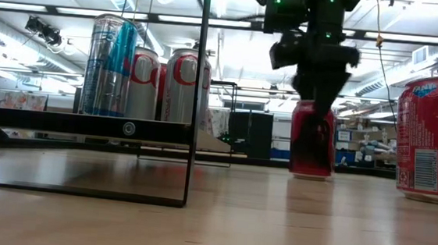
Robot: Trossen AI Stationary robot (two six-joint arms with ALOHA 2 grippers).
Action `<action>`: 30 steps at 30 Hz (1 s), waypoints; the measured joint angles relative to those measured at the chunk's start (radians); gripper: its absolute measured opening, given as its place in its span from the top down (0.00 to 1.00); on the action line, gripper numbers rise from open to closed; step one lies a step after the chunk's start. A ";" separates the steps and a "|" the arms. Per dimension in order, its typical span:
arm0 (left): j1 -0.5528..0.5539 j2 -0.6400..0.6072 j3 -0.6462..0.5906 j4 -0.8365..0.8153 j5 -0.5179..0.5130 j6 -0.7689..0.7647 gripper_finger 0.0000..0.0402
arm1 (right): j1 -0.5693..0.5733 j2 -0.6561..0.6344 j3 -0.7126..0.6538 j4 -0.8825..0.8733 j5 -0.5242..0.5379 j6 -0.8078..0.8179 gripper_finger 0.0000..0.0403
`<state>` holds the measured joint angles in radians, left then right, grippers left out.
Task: Place canned beverage on shelf
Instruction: Put the red white soda can on the shelf aligned with the red white soda can
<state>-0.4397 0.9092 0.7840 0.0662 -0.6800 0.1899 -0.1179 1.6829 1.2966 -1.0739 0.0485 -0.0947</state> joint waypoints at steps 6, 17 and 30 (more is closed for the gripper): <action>0.000 0.000 0.000 0.000 0.000 0.000 0.38 | 0.044 0.001 -0.001 0.056 0.076 -0.517 0.08; 0.000 0.000 0.000 -0.004 0.000 0.004 0.38 | 0.087 0.001 0.045 0.094 0.127 -0.015 0.01; 0.000 0.000 0.000 -0.004 0.000 -0.005 0.38 | 0.009 0.001 0.003 0.070 0.101 0.579 0.02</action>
<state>-0.4397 0.9092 0.7837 0.0626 -0.6800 0.1844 -0.1092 1.6836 1.2992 -1.0042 0.1493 0.4846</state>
